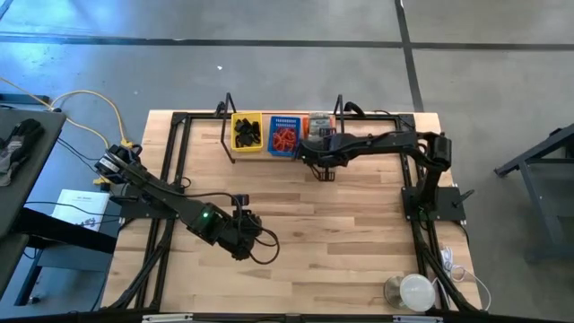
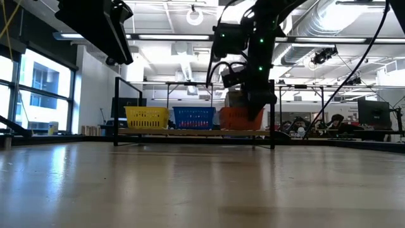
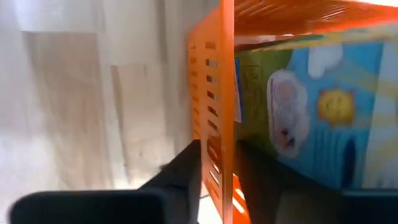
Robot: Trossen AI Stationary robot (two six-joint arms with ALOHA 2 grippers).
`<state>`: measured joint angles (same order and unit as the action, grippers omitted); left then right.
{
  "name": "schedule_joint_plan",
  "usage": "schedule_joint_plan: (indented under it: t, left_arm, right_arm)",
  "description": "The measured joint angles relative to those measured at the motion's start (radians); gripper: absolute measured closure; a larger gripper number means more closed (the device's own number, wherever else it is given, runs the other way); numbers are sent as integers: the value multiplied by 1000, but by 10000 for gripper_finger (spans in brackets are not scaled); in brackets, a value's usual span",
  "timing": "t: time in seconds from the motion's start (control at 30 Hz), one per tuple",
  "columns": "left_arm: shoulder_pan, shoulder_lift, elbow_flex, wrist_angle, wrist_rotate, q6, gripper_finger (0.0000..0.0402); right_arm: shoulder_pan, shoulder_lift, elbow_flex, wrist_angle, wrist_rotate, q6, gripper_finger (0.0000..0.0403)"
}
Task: Pick & Place Office Desk Supplies
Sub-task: Put the orange basket on the shelf, then return to Home Position
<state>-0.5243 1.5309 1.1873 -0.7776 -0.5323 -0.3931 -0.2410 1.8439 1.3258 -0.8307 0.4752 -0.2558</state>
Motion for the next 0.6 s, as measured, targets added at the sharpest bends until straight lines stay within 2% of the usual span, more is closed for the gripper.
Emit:
schedule_joint_plan:
  t: [0.1, 0.23, 0.6]
  left_arm:
    - [0, 0, 0, 0, 0, 0, 295]
    - [0, 0, 0, -1, 0, 0, 295]
    - [-2, 0, 0, -32, 0, 6, 295]
  right_arm:
    - [12, 0, 0, -1, 50, -1, 292]
    - [22, -18, 0, -6, 59, -2, 267]
    - [107, -178, 1, -38, 88, 17, 265]
